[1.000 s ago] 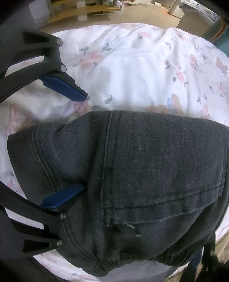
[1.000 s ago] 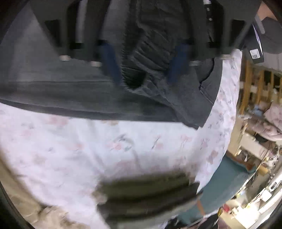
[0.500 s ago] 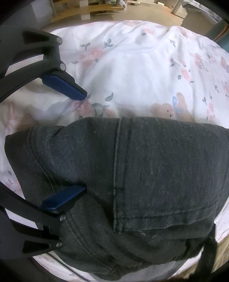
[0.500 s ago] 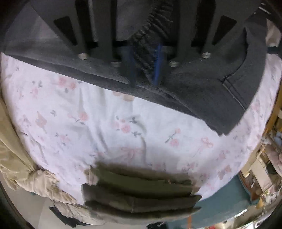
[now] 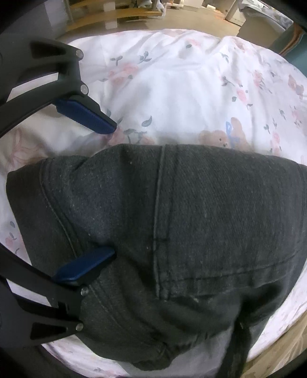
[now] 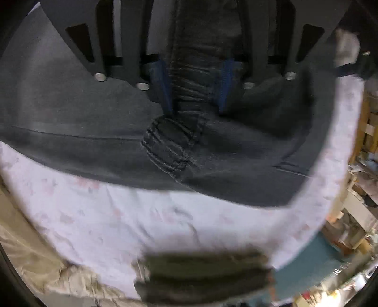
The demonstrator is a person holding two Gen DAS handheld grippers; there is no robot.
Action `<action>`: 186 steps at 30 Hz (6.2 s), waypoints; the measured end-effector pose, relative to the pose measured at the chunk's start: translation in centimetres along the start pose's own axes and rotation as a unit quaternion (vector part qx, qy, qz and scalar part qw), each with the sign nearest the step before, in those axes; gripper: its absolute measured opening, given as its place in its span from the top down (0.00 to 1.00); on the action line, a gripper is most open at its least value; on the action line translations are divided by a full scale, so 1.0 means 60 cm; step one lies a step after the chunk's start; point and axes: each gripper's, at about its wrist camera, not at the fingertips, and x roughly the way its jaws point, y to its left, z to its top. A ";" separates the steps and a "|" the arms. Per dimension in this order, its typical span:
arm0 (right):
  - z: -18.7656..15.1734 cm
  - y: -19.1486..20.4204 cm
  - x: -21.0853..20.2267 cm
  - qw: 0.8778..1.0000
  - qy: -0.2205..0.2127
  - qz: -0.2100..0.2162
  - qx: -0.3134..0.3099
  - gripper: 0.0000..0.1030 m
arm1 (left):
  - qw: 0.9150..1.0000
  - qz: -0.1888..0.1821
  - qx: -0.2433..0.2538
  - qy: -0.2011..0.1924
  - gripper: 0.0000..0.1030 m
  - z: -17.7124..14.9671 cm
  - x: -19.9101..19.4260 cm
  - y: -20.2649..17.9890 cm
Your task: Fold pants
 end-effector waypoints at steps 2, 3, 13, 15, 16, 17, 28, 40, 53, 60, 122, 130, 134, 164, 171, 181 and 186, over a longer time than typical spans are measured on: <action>0.000 -0.029 0.008 0.998 0.024 0.026 0.058 0.34 | 1.000 -0.007 0.002 -0.001 0.07 -0.007 -0.015 0.007; -0.001 -0.034 -0.003 0.997 0.027 0.037 0.065 0.34 | 1.000 -0.010 0.002 0.001 0.07 -0.008 -0.016 0.008; -0.155 -0.039 -0.168 0.970 -0.015 0.155 0.184 0.31 | 0.992 -0.086 -0.067 -0.062 0.08 0.018 -0.127 0.063; -0.221 -0.032 -0.145 0.940 0.015 0.220 0.259 0.30 | 0.991 -0.079 -0.083 -0.074 0.08 0.040 -0.144 0.082; -0.245 -0.026 -0.129 0.927 0.031 0.242 0.285 0.30 | 0.990 -0.075 -0.089 -0.076 0.08 0.055 -0.147 0.091; -0.268 -0.018 -0.111 0.912 0.049 0.263 0.312 0.30 | 0.990 -0.073 -0.090 -0.075 0.08 0.075 -0.148 0.098; -0.295 0.031 -0.024 0.874 0.029 0.306 0.375 0.31 | 0.990 -0.122 -0.042 -0.060 0.14 0.212 -0.042 0.101; -0.293 0.019 -0.012 0.877 -0.014 0.294 0.380 0.63 | 0.984 -0.168 -0.009 -0.055 0.63 0.274 0.006 0.082; -0.289 0.046 -0.068 0.877 -0.085 0.329 0.340 0.86 | 0.972 -0.208 -0.048 -0.102 0.91 0.278 -0.136 0.145; -0.267 0.127 -0.062 0.871 -0.059 0.377 0.310 0.86 | 0.973 -0.187 -0.097 -0.093 0.91 0.248 -0.164 0.255; -0.331 -0.575 -0.161 0.804 -0.127 -0.048 0.579 0.33 | 0.999 -0.017 -0.015 -0.039 0.23 0.039 -0.058 0.062; -0.315 -0.561 -0.147 0.819 -0.118 -0.094 0.554 0.32 | 0.999 -0.019 -0.011 -0.033 0.21 0.050 -0.054 0.057; -0.298 -0.548 -0.156 0.824 -0.144 -0.116 0.535 0.31 | 0.999 -0.026 -0.016 -0.034 0.21 0.054 -0.052 0.062; -0.122 -0.034 -0.218 0.964 -0.225 0.119 0.073 0.74 | 0.988 -0.109 -0.034 -0.108 0.19 -0.005 -0.210 0.096; -0.172 0.139 -0.005 0.985 -0.084 0.150 0.030 0.70 | 0.988 -0.101 -0.068 -0.092 0.19 -0.004 -0.183 0.119; -0.177 0.110 -0.064 0.982 -0.022 0.184 -0.020 0.43 | 0.991 -0.091 -0.049 -0.080 0.19 -0.004 -0.161 0.092; -0.169 0.088 -0.089 0.986 -0.046 0.159 -0.028 0.42 | 0.992 -0.071 -0.028 -0.098 0.19 0.003 -0.163 0.071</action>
